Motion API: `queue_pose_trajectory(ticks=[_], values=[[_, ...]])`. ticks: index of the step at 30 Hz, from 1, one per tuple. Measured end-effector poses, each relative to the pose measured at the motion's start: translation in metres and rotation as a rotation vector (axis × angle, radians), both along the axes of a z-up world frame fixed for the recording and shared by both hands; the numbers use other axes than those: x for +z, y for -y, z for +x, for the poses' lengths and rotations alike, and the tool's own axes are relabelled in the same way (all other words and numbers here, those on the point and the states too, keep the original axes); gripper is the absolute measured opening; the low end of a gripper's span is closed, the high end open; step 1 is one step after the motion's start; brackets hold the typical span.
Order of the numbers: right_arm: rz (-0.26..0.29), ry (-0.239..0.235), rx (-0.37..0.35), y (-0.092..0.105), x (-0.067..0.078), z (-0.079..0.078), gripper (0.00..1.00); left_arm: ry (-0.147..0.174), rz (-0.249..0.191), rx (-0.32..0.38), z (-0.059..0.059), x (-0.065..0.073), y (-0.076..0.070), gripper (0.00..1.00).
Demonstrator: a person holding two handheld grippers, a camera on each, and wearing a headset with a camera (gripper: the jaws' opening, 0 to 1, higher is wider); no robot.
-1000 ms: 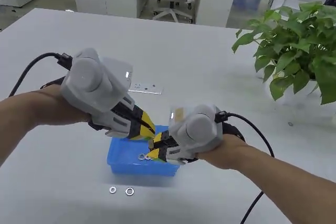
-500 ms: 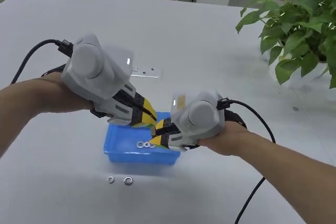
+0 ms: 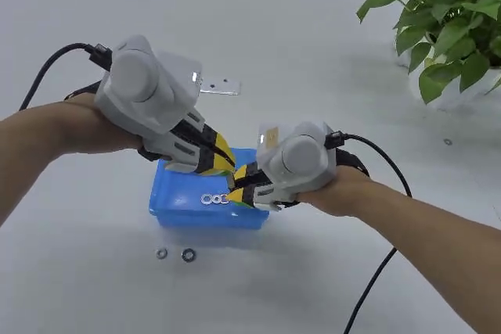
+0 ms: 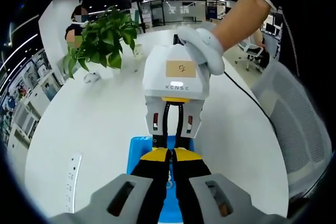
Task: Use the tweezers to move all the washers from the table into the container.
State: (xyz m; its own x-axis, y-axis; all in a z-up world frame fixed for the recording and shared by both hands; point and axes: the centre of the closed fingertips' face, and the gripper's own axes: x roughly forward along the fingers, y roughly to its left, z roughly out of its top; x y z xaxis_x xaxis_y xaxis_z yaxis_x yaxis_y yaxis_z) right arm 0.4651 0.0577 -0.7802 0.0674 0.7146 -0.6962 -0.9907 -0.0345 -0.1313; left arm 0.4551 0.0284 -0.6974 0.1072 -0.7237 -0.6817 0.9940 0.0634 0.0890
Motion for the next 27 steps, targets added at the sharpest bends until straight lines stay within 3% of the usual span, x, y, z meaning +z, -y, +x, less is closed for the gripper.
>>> queue_pose_trajectory(ticks=[15, 27], values=[[-0.005, -0.011, -0.003, 0.003, -0.008, 0.002, 0.11, -0.012, 0.001, -0.002, 0.002, -0.008, 0.001, 0.06], [-0.002, 0.004, -0.005, 0.003, 0.002, -0.001, 0.11, 0.0, -0.001, -0.004, -0.003, 0.002, 0.002, 0.06]])
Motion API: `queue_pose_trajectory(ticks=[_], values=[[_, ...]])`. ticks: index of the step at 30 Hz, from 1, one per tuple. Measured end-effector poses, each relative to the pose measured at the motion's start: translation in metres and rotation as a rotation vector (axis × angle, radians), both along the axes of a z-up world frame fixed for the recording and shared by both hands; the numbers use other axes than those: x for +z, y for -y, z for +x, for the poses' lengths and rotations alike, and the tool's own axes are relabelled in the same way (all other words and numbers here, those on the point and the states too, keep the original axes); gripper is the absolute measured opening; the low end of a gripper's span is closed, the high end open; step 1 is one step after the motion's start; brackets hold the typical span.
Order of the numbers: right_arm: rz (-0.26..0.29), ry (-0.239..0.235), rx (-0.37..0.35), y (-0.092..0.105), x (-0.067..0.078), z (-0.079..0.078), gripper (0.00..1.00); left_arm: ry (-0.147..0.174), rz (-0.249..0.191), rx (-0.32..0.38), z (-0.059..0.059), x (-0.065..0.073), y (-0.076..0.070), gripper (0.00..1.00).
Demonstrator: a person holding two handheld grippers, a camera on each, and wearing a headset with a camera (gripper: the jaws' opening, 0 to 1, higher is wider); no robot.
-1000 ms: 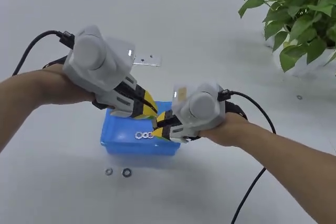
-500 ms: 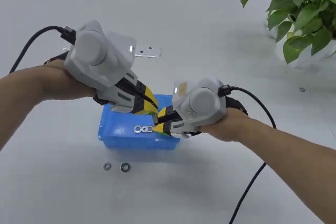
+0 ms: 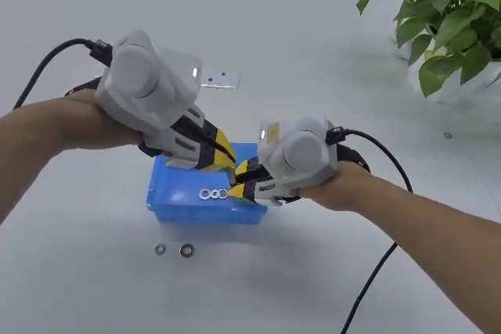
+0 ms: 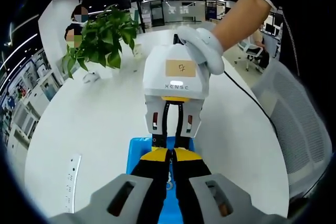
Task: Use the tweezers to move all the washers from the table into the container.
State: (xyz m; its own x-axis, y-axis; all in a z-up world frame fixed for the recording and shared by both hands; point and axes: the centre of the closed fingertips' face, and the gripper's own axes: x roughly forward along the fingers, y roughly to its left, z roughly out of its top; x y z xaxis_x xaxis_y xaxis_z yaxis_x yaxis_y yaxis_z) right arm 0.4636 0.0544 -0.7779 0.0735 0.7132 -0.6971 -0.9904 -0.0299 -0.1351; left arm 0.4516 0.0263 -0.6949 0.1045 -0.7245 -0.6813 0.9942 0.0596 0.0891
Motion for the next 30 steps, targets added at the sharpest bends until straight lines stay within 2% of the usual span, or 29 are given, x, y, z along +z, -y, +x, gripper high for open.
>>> queue_pose_trajectory(ticks=[13, 30], values=[[0.005, 0.033, 0.002, -0.003, 0.022, -0.009, 0.11, 0.032, 0.0, -0.003, -0.011, 0.021, -0.002, 0.06], [0.011, 0.069, 0.015, -0.011, 0.046, -0.03, 0.11, 0.064, 0.011, -0.003, -0.035, 0.044, -0.009, 0.06]])
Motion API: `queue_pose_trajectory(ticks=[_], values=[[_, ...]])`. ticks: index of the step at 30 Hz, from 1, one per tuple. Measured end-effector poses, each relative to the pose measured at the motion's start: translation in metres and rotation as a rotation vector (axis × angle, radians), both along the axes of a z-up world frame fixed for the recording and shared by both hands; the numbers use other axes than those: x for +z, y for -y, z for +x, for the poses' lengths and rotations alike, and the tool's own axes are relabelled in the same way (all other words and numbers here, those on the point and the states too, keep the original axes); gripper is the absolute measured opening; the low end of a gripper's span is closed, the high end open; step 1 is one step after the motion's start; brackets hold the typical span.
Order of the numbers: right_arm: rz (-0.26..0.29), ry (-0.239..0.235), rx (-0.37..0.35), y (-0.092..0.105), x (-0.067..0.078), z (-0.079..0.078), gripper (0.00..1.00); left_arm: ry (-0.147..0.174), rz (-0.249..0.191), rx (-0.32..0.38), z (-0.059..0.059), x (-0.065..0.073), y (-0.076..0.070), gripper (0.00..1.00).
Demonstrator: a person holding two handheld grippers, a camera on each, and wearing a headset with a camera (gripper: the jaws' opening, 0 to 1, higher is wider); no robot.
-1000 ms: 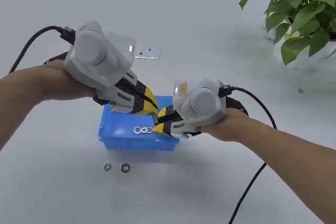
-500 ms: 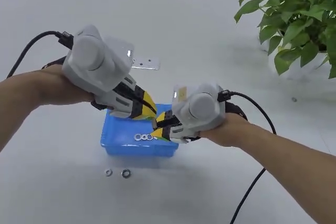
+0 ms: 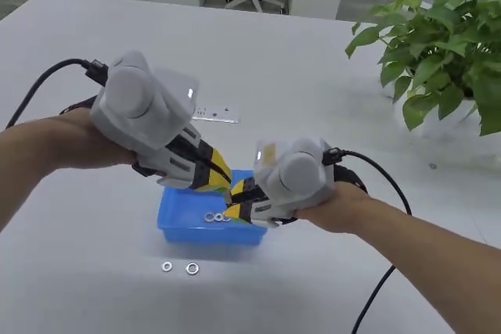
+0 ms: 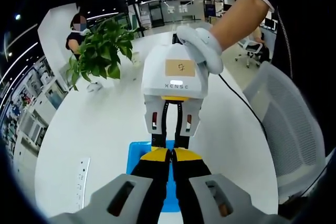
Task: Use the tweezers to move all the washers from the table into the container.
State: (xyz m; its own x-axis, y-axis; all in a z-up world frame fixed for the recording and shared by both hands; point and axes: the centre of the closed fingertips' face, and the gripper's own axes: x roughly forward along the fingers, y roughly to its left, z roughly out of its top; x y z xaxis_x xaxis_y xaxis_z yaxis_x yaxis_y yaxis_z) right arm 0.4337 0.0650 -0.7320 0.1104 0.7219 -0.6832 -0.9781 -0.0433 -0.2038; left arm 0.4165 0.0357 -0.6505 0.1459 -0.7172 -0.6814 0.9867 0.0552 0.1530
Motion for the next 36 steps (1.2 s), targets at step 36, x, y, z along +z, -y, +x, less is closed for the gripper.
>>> queue_pose_trajectory(ticks=[36], values=[[0.015, -0.074, 0.041, -0.03, -0.028, -0.056, 0.12, -0.055, 0.04, 0.015, -0.051, -0.026, -0.023, 0.06]])
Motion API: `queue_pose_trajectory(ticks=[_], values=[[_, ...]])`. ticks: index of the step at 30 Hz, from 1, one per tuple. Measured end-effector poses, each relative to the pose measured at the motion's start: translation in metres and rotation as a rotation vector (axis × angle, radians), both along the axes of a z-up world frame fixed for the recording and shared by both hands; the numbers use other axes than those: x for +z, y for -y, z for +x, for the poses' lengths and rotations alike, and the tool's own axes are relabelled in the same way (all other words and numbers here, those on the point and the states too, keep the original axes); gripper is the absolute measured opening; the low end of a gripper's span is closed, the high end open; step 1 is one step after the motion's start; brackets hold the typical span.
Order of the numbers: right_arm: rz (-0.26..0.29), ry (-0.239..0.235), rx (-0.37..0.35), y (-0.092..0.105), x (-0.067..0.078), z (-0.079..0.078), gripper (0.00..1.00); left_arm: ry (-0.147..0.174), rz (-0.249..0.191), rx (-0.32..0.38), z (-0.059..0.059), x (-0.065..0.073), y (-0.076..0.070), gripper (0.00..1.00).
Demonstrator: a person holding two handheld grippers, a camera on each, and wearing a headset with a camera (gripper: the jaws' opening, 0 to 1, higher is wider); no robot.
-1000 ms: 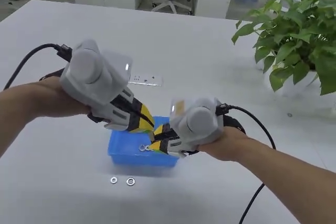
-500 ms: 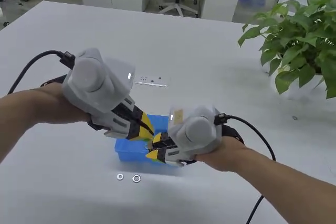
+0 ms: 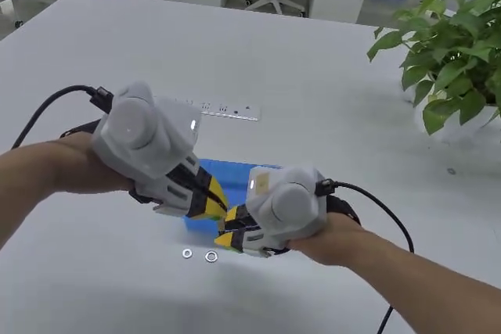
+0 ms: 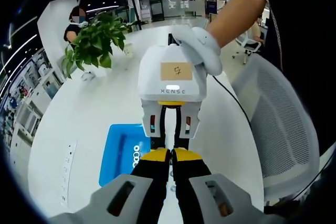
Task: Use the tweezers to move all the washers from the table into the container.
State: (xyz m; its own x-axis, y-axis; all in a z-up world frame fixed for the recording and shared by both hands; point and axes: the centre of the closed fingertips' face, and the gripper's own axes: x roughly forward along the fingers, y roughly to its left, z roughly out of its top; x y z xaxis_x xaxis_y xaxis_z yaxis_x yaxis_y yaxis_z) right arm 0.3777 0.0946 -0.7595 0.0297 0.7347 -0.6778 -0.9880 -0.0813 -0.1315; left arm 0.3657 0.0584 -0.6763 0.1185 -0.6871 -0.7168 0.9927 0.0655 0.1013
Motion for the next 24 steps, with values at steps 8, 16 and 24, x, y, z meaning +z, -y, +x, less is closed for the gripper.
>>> queue_pose_trajectory(ticks=[8, 16, 24], values=[[-0.003, -0.027, 0.008, -0.003, -0.014, -0.009, 0.12, -0.023, 0.007, 0.002, -0.009, -0.013, -0.004, 0.06], [-0.005, -0.047, 0.017, -0.01, -0.026, -0.014, 0.12, -0.044, 0.007, 0.019, -0.012, -0.024, -0.01, 0.06], [-0.009, -0.059, 0.019, -0.012, -0.034, -0.012, 0.12, -0.054, 0.009, 0.03, -0.01, -0.031, -0.013, 0.06]])
